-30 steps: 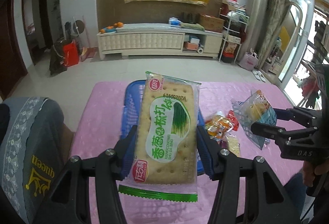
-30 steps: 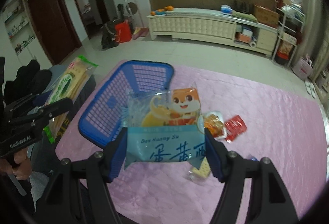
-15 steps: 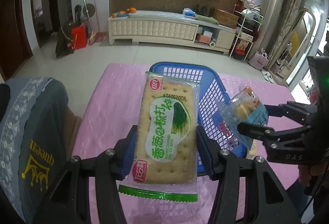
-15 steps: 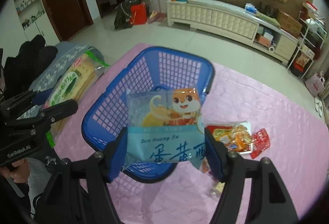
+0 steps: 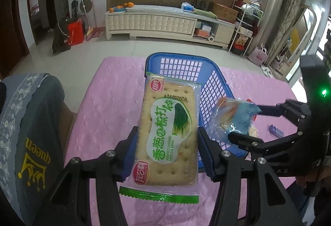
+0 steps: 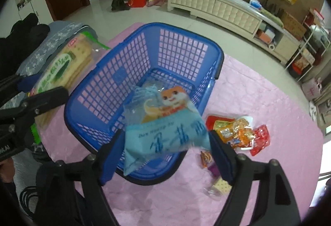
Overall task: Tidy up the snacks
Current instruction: 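Lower the bread bag into the blue basket and open the right gripper, then lower the cracker pack into the blue basket and open the left gripper, then reach the left gripper to the plain cracker pack and grasp it, then carry the cracker pack into the basket with the left gripper while the right grasps the orange snack stick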
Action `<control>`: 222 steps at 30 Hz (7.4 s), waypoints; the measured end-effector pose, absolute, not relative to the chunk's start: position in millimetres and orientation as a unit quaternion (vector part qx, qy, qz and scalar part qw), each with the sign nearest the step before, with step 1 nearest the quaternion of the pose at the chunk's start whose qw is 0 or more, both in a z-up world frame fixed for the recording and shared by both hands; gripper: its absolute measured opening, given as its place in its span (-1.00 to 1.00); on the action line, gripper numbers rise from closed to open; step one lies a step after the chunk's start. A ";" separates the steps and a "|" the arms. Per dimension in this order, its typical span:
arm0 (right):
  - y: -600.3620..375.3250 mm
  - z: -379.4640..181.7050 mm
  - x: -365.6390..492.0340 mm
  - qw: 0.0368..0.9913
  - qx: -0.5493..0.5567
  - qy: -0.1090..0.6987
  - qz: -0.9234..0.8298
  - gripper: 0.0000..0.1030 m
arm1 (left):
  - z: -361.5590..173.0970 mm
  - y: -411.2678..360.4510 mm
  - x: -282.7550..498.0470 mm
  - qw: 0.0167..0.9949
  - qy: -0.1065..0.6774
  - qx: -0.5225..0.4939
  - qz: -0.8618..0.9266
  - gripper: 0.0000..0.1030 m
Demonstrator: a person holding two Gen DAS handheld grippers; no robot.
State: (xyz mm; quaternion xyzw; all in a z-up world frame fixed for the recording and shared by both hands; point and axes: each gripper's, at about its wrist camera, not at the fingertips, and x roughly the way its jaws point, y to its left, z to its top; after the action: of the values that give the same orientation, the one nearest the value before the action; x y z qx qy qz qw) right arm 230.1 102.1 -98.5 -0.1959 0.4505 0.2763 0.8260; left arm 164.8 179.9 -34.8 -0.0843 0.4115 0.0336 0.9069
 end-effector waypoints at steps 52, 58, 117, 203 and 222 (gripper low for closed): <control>1.7 -114.9 296.8 0.851 -0.067 0.473 0.219 0.85 | -72.5 128.6 258.8 0.886 0.455 -0.095 -0.015 0.05; -12.8 -107.1 291.3 0.853 -0.052 0.474 0.213 0.85 | -67.6 119.2 248.4 0.885 0.460 -0.064 -0.015 0.22; -197.7 -148.5 242.5 0.853 0.021 0.504 0.134 0.85 | -104.8 -62.2 234.0 0.859 0.504 0.032 -0.083 0.55; -1.7 -193.6 335.9 0.811 -0.004 0.557 0.178 0.37 | -72.9 136.3 229.1 0.890 0.452 -0.045 0.042 -0.20; 2.3 -194.4 322.6 0.803 0.009 0.558 0.211 -0.59 | -89.9 156.2 230.0 0.877 0.473 -0.069 0.046 -0.20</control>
State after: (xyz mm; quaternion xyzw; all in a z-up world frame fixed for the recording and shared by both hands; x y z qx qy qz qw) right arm 322.6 2.3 -194.4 0.0086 0.5575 0.2112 0.8028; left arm 230.0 156.2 -89.9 -0.0686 0.4731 0.0462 0.8771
